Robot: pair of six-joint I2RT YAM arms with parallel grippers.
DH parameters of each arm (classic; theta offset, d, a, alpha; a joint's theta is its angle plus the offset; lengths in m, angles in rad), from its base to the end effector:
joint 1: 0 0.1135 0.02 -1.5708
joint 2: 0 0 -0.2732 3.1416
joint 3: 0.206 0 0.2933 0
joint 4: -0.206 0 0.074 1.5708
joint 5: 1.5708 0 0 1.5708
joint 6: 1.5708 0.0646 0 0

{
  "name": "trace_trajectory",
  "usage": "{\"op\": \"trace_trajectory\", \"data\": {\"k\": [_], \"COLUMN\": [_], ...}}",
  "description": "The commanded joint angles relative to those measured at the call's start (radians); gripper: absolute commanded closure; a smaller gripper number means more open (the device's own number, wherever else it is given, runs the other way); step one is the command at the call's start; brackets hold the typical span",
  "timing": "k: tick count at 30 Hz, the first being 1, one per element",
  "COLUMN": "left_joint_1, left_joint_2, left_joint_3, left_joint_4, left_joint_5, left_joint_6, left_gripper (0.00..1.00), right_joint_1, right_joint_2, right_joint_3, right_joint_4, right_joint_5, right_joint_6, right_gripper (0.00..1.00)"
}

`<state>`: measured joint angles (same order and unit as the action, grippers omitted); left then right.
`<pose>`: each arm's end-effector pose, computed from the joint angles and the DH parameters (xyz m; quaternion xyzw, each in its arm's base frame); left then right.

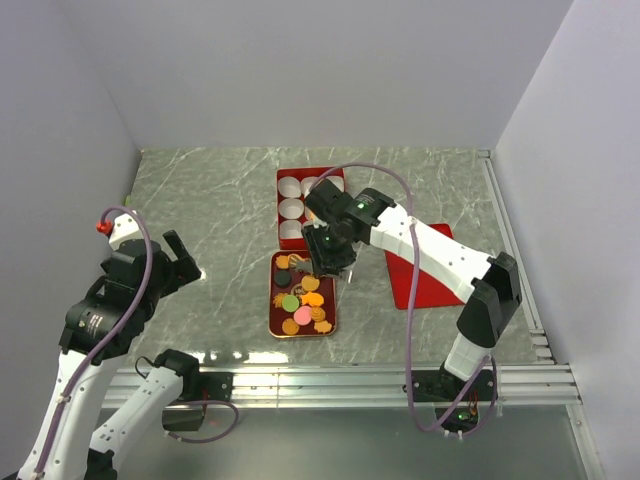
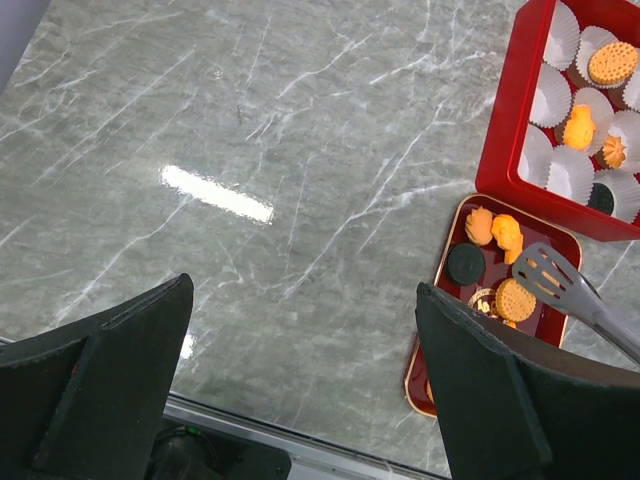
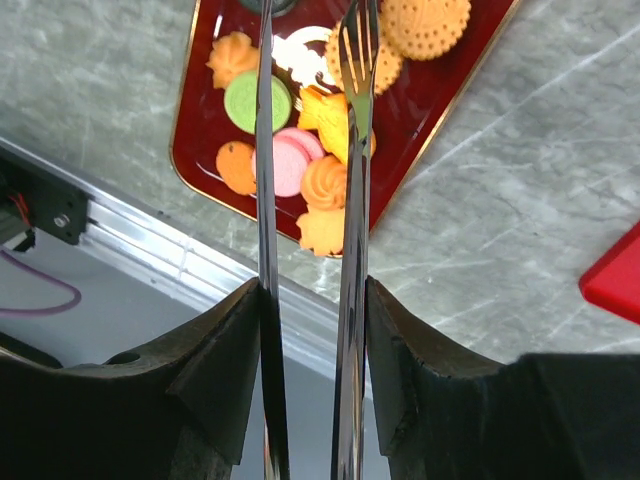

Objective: Pack the cookies

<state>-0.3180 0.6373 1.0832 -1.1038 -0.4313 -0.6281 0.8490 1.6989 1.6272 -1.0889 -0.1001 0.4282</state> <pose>0.1401 -0.0177 0.3729 -0.2286 0.8517 -0.0252 0.4708 0.2599 0.3050 0.2969 -0.2142 0.9541 0.1606 0.1341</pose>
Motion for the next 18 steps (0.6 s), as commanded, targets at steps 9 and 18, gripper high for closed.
{"op": "trace_trajectory", "data": {"k": [9, 18], "left_joint_1": [0.0, 0.0], "left_joint_2": [-0.011, -0.03], "left_joint_3": [-0.002, -0.002], "left_joint_4": [0.028, 0.028], "left_joint_5": [0.026, 0.02], "left_joint_6": [0.021, 0.016], "left_gripper": [0.0, 0.0], "right_joint_1": [0.012, 0.015], "right_joint_2": [0.07, 0.137], "right_joint_3": [0.092, 0.123], "right_joint_4": [0.008, -0.022], "right_joint_5": [0.083, 0.2], "right_joint_6": [0.001, -0.045], "right_gripper": [0.48, 0.46]}}
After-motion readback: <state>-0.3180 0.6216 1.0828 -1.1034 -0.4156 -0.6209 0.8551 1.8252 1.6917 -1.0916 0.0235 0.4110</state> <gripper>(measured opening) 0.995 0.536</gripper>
